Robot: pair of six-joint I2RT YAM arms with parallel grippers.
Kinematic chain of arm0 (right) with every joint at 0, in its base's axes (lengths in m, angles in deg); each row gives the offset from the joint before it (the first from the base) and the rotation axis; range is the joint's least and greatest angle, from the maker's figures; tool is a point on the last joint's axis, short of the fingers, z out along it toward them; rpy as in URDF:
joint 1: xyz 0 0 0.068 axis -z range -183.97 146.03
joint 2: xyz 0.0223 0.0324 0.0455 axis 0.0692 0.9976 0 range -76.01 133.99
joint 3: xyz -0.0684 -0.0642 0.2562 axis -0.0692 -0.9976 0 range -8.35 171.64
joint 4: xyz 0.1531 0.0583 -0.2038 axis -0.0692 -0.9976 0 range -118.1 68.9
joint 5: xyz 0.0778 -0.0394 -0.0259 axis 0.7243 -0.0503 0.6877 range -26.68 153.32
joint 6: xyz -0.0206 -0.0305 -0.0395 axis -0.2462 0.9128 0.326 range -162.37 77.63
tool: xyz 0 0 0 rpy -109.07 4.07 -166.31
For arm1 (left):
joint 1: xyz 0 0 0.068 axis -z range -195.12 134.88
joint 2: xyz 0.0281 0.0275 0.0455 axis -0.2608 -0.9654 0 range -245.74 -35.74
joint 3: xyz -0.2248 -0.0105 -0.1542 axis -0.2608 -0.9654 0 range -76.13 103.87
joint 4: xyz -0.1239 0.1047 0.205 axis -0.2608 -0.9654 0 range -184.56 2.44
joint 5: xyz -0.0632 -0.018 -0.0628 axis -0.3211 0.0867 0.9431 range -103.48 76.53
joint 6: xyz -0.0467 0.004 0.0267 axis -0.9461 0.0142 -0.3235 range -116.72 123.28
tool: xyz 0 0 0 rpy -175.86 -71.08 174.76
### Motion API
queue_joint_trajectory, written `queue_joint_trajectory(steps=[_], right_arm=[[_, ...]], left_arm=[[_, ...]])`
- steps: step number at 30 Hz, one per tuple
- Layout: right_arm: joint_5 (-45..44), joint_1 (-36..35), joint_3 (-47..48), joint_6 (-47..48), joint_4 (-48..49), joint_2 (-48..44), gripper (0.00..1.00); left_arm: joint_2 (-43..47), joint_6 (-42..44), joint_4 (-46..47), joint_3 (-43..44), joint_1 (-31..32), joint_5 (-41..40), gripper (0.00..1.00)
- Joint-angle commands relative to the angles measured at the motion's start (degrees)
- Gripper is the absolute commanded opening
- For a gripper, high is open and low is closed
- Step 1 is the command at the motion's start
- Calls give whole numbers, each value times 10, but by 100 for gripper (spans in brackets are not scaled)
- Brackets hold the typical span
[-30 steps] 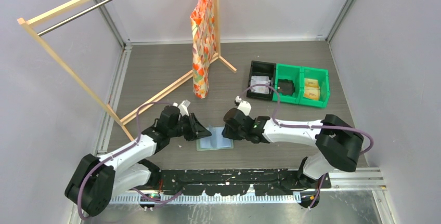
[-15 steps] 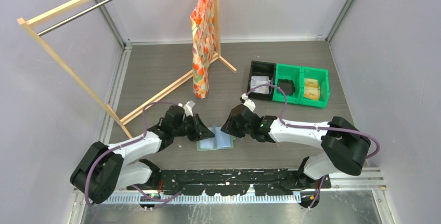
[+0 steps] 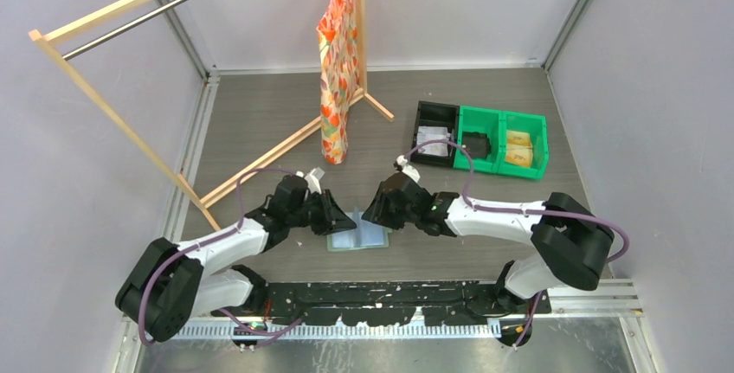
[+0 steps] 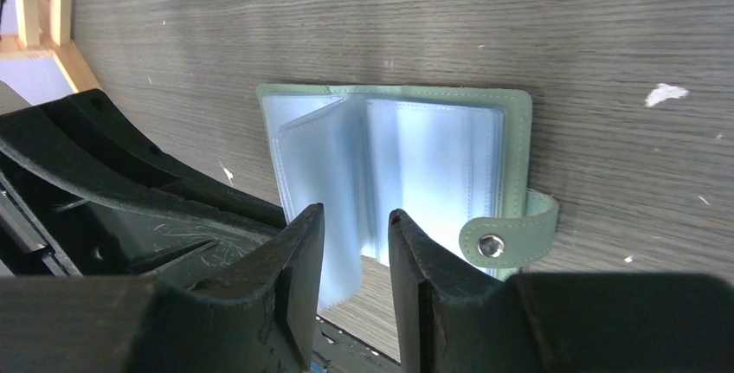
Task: Take the credit cards out of the card holder
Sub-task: Remove the credit card from the card holder.
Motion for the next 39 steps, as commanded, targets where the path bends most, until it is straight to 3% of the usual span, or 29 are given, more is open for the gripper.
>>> queue_joint_trajectory(steps=[1,15,22,39], right_arm=[[29,-1,32,18,39,19,39],[-17,-4,53,18,21,2,44],[13,-5,92,38,-18,61,44],[-45,-3,42,22,-69,21,43]], left_arm=[[15,26,-32,22,2,-16,18],[-6,36,-23,24,3,8,23],[-20,39,-17,32,6,17,24],[2,43,-42,37,7,7,26]])
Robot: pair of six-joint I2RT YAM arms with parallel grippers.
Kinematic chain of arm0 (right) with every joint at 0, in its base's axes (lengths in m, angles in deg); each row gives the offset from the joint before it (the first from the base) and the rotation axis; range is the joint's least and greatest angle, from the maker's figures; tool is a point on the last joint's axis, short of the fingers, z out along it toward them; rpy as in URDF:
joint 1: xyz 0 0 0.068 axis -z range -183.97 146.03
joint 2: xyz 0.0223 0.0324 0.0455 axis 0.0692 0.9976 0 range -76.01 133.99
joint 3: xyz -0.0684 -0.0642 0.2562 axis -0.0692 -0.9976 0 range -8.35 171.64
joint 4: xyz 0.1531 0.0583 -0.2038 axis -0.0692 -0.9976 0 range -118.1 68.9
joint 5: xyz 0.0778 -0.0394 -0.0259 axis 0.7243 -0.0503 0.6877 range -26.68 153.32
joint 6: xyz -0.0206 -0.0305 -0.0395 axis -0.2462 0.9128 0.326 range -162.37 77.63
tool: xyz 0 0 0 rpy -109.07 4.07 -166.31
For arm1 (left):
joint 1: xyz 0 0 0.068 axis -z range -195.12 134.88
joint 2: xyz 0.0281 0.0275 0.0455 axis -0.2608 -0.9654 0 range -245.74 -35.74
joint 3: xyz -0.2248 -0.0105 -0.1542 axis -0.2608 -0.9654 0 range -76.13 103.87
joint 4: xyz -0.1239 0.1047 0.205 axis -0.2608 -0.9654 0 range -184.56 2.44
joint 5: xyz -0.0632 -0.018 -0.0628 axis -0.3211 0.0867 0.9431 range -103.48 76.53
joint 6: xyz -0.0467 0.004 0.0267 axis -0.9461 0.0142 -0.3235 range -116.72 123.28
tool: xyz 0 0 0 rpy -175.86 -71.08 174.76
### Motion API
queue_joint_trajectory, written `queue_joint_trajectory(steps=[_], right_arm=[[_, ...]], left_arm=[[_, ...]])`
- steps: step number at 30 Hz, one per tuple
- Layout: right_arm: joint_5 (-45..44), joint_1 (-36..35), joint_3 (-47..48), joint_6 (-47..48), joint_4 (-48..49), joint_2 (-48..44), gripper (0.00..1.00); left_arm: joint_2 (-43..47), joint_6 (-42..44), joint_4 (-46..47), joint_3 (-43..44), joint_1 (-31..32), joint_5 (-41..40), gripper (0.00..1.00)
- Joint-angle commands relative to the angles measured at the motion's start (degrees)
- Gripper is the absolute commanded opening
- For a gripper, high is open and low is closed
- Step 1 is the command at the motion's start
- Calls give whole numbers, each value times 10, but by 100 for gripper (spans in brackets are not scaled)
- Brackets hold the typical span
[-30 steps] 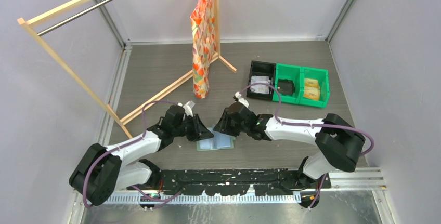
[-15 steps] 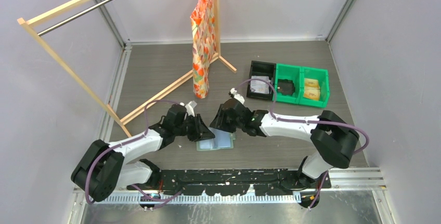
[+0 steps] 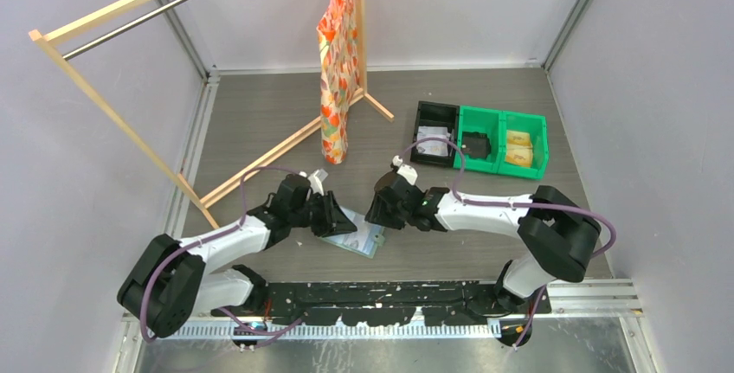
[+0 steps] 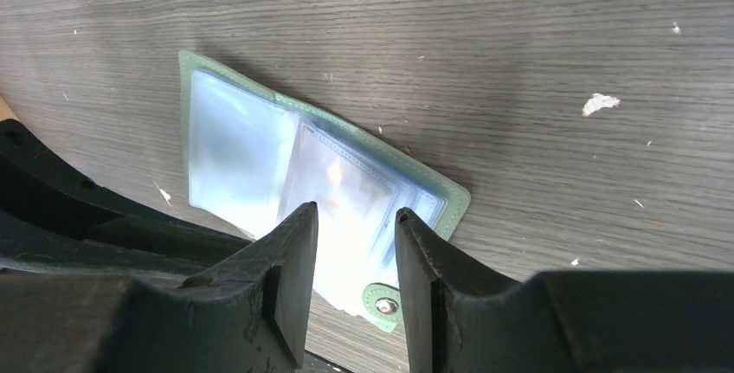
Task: Take the credit cards out of the card holder
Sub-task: Remove the credit card from the card holder.
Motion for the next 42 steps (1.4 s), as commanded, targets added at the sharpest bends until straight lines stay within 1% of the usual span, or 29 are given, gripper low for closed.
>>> queue_joint_trajectory(steps=[1,4,7,10,13,16,20,25,34,39,42], right_arm=[[-22,-1,-6,-2,-3,-32,43],[-21,-1,-7,-1,-4,-37,43],[-15,-1,-12,-3,-4,-41,43],[12,-2,-25,-16,28,-47,43],[39,-9,-42,-34,80,-48,43],[51,-16,-48,-47,116,-42,43],[57,-20,-50,-52,132,-35,42],[62,-21,-61,-61,139,-26,43],[58,-20,-97,-94,142,-22,43],[58,-21,-100,-102,153,-20,43],[64,-20,-97,-105,163,-11,43]], left_arm=[[16,9,-7,21,3,-1,26],[28,9,-20,23,3,-7,26],[54,13,-51,25,3,-39,25],[80,14,-91,27,3,-86,24],[73,27,-111,33,-2,-111,24],[36,33,-110,38,-12,-111,22],[-16,35,-100,39,-16,-116,20],[-41,31,-91,30,-17,-111,19],[-9,5,-102,-7,-16,-97,18],[23,-10,-104,-32,-16,-89,18],[41,-8,-120,-33,-16,-96,18]])
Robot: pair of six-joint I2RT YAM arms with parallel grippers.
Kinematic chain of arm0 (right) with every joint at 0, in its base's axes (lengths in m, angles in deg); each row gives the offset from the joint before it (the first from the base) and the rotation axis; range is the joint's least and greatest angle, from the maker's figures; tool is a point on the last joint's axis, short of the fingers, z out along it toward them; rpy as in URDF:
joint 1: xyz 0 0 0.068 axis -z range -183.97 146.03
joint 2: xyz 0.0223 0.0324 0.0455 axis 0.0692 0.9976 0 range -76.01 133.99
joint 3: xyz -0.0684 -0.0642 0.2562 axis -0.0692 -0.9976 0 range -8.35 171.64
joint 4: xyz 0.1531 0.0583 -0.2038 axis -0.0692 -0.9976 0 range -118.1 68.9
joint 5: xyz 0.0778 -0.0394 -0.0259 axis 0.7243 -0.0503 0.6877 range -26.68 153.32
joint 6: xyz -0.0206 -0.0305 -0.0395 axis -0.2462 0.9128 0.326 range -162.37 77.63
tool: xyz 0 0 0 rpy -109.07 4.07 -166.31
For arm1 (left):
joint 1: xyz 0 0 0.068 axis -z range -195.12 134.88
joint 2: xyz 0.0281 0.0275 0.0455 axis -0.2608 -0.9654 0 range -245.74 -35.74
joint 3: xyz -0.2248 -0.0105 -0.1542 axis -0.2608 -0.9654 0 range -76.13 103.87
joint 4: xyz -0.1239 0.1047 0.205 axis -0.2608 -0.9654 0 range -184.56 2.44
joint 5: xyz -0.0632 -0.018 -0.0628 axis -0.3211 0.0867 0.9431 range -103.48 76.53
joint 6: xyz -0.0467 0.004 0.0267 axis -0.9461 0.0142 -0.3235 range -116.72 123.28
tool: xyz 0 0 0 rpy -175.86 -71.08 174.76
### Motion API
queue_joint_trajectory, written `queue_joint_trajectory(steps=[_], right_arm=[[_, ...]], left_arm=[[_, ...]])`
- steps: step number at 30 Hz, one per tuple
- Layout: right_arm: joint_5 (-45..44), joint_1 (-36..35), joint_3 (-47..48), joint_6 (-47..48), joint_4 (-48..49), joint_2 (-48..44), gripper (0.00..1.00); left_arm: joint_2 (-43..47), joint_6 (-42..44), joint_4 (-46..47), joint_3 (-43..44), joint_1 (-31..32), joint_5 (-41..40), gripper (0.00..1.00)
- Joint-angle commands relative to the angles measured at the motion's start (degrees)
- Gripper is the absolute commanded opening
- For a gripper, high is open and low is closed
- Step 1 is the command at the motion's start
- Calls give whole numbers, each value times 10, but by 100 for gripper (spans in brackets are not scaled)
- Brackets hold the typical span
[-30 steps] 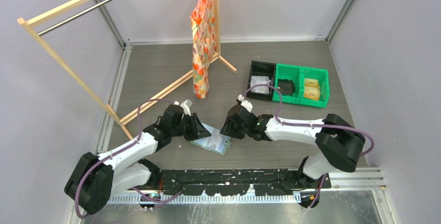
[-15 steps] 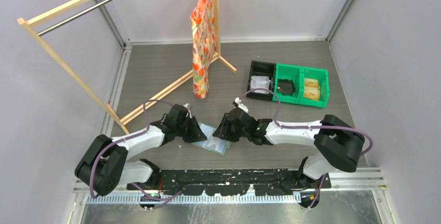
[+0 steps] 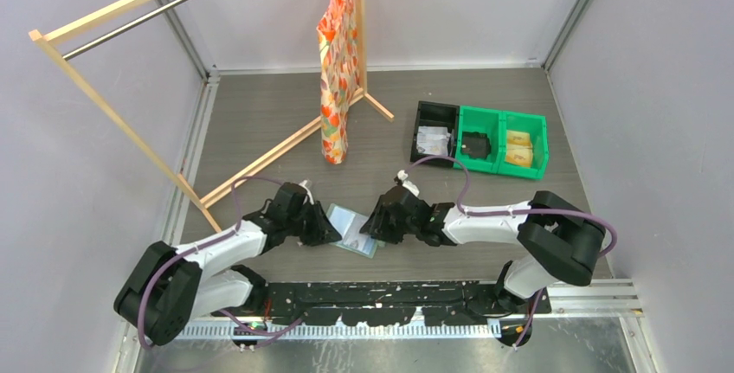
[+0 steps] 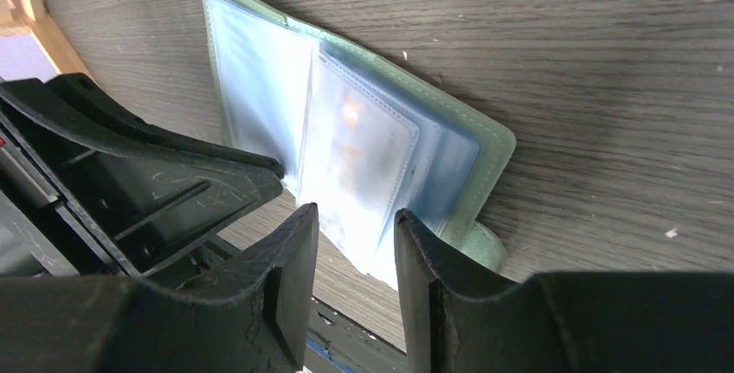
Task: Take the credit cards out of the card holder
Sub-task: Remove the credit card from the card holder.
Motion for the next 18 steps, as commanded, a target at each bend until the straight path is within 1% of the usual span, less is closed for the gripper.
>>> queue_joint_trajectory(steps=[1,7,14,18], right_arm=[[3,-1,4,-14,36,15,42],[6,-1,12,-16,53,35,42],[6,-2,5,-6,80,18,42],[32,-2,15,7,87,9,42]], left_arm=[[23,-2,-27,-9,-2,-4,18],[17,1,-25,-5,-2,-2,18],[12,2,-22,-2,-2,1,18],[27,13,-54,10,-2,-9,18]])
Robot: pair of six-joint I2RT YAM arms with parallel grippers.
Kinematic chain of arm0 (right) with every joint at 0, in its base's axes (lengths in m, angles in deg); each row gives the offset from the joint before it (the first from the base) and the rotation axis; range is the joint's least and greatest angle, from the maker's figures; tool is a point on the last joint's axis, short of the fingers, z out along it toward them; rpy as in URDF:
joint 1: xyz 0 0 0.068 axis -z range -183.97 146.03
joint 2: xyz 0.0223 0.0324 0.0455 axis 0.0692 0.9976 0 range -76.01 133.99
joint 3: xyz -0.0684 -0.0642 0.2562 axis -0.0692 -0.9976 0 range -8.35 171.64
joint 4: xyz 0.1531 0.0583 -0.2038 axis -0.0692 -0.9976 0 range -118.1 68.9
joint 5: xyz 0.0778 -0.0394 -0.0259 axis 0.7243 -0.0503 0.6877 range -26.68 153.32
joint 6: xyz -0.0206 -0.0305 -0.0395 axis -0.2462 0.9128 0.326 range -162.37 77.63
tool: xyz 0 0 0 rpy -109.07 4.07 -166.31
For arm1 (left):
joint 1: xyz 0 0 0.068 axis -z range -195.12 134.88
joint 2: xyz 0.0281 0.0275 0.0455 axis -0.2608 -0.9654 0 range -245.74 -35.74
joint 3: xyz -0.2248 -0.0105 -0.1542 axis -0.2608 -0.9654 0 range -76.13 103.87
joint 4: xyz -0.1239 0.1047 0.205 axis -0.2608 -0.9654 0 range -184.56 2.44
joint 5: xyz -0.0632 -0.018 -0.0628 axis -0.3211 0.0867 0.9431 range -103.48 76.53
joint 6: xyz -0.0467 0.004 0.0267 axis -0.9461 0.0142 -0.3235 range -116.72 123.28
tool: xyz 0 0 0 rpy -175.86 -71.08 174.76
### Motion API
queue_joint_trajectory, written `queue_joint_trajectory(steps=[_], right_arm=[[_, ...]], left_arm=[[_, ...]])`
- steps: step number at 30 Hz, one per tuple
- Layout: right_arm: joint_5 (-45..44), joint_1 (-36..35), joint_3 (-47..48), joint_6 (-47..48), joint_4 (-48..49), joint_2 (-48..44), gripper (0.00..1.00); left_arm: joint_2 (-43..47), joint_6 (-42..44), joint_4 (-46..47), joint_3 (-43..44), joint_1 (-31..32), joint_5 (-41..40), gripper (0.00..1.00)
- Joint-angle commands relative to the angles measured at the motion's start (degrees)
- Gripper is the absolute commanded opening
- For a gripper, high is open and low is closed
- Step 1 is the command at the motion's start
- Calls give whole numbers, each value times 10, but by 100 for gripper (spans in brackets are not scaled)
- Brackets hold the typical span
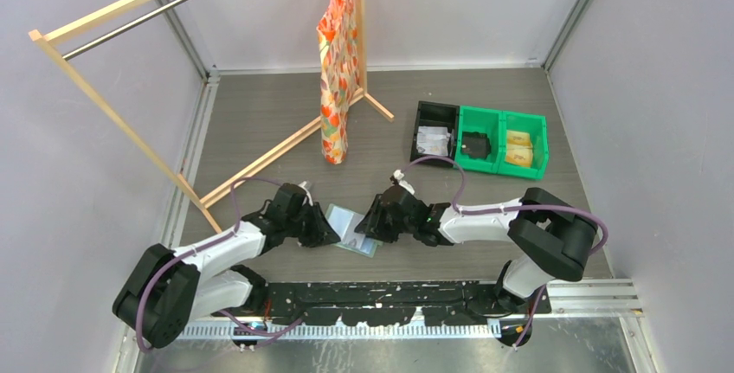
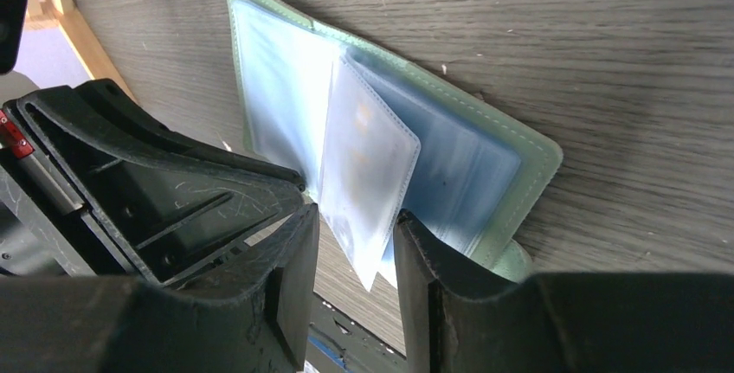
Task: Take the credit cards out of the card holder
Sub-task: Remove the credit card from the card holder.
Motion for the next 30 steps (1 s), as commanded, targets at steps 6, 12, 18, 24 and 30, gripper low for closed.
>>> queue_joint_trajectory(steps=[6,12,18,24,30], right_arm=[[33,-5,53,33,29,2,42],[42,-8,93,51,27,32,42],[49,-9,137,61,32,88,42],[53,-9,160,70,31,115,42],[27,-9,138,78,2,74,42]], left_arm=[[77,40,-147,56,-3,-72,18],[128,48,-217,78,-8,-112,18],[141,39,-243,81,-16,-133,17],[157,35,-270,85,-24,-159,19],[151,45,-247,87,-26,-143,21]])
